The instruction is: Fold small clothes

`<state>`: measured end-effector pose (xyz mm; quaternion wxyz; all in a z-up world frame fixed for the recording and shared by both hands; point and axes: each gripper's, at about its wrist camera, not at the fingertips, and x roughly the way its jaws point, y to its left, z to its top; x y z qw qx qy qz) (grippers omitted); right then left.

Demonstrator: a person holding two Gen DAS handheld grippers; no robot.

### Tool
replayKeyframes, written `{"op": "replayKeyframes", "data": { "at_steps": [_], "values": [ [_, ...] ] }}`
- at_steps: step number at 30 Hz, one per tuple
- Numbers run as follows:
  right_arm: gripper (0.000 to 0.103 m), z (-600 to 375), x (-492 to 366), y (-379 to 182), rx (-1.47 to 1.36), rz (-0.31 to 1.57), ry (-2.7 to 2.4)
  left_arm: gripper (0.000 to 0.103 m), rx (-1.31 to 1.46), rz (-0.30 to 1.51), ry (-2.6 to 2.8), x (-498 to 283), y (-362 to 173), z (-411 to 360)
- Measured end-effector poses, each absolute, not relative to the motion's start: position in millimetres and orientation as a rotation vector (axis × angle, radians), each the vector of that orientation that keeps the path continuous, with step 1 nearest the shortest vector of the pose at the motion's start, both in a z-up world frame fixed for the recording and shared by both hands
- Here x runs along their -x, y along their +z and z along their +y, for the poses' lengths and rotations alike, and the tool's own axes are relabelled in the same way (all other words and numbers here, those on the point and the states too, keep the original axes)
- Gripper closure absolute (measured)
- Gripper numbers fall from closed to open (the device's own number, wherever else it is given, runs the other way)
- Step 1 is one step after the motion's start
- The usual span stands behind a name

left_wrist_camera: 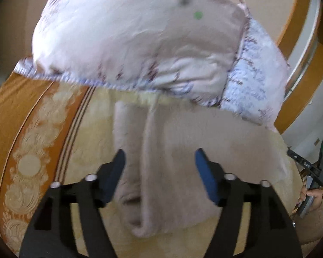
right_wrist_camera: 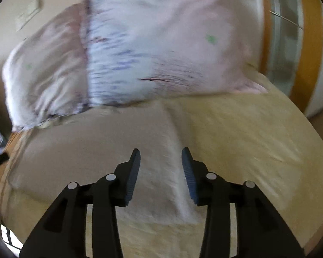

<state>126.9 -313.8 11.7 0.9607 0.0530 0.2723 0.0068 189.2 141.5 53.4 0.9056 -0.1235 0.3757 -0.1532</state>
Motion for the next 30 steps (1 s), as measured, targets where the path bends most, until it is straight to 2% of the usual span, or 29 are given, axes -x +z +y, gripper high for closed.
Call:
{"op": "replayKeyframes", "data": {
  "at_steps": [8,9,15,17,19,21,24,30],
  "values": [
    [0.061,-251.4,-181.0,-15.2,0.021,0.673,0.088,0.026,0.138,0.832,-0.321,-210.2,37.5,94.4],
    [0.058,-250.9,-187.1,-22.5,0.026,0.709,0.083,0.026,0.136,0.852,-0.311,-212.2,31.9,95.6],
    [0.055,-253.1,-179.3,-24.0,0.031,0.673,0.086,0.024,0.125,0.865,-0.307,-210.4,21.0,99.1],
    [0.054,-253.4,-175.2,-19.3,0.006,0.666,0.085,0.024,0.165,0.855,-0.325,-207.0,27.4,104.7],
    [0.041,-252.7,-171.1,-16.2,-0.021,0.645,0.101,0.020,0.226,0.833,-0.328,-205.4,34.9,115.8],
    [0.040,-246.1,-166.7,-10.9,-0.023,0.616,0.123,0.015,0.303,0.804,-0.296,-206.5,41.8,135.4],
    [0.032,-230.8,-167.0,-7.3,-0.003,0.602,0.148,0.015,0.405,0.820,-0.220,-215.7,40.5,167.0],
    [0.031,-209.4,-171.2,-16.4,0.035,0.633,0.170,0.015,0.545,0.889,-0.208,-231.6,21.5,189.7]
  ]
}}
